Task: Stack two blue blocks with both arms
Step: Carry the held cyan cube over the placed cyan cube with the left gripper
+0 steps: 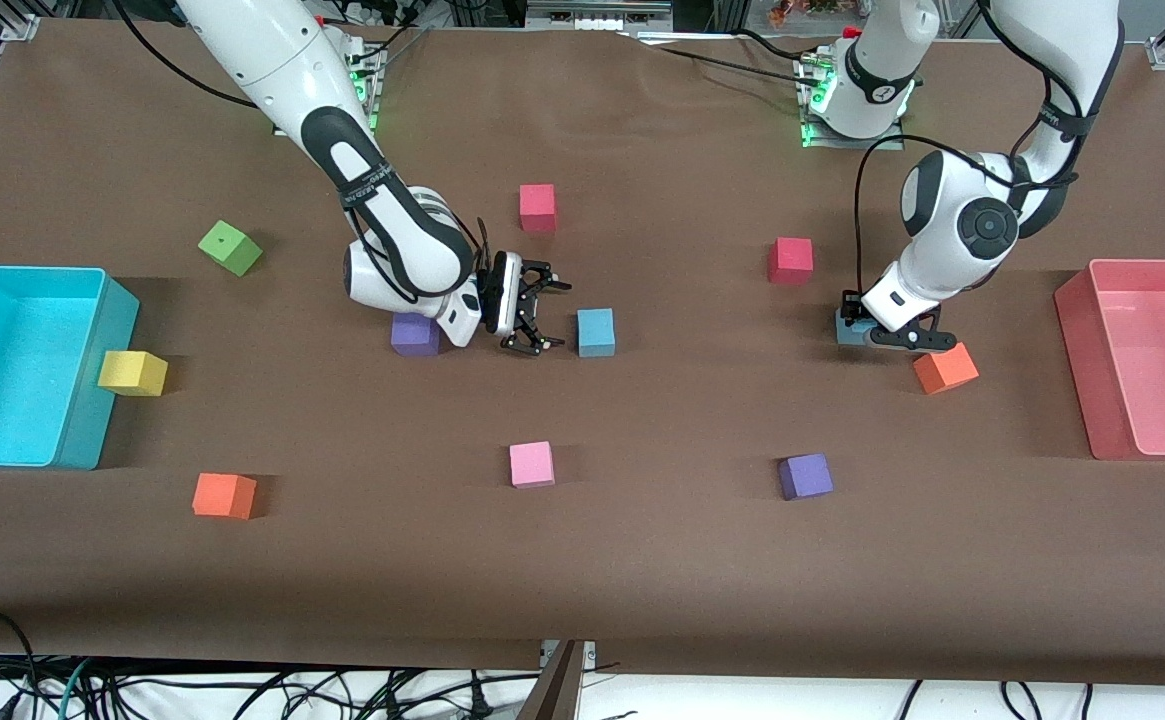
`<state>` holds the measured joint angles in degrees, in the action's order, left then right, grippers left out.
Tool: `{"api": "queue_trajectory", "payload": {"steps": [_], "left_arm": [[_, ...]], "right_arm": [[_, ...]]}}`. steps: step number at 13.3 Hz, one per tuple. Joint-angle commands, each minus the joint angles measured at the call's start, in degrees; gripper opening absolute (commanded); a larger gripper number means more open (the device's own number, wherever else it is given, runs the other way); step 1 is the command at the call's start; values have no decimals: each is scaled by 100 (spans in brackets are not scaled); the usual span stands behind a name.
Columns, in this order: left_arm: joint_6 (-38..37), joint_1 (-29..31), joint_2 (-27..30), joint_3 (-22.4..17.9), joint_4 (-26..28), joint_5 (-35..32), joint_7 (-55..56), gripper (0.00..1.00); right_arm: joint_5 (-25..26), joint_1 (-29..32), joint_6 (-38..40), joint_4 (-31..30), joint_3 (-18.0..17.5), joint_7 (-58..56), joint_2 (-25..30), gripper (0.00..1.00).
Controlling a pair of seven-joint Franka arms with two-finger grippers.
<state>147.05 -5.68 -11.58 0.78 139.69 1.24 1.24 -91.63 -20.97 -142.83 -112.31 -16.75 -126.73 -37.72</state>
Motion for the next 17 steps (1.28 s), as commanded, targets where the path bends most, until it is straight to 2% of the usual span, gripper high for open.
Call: {"api": "queue_trajectory", "payload": {"steps": [1,2,4,6,9,11,17], "left_arm": [[-806,-161,708,1,-168,113,-45,6],[-1262,-197,815,36,-440,113,-10,0],[-2106,-267,860,167,-1159,130,25,0],[-2592,-433,860,290,-1706,122,340,0],[-2664,-513,816,869,-2173,122,1086,0],[-2664,-775,580,1230,-2489,122,2120,0],[-2621,-2032,-817,1293,-3710,148,4153,0]], "right_arm": [[-171,-74,-131,86,-30,-186,-51,100],[-154,-48,-122,77,-30,-186,-16,100],[-154,-48,-122,77,-30,-186,-7,100],[-154,-22,-114,16,-21,-229,19,100],[-136,-21,-114,-125,-4,-282,63,100],[-136,-4,-105,-265,5,-370,89,100],[-136,31,-78,-424,58,-449,283,100]]}}
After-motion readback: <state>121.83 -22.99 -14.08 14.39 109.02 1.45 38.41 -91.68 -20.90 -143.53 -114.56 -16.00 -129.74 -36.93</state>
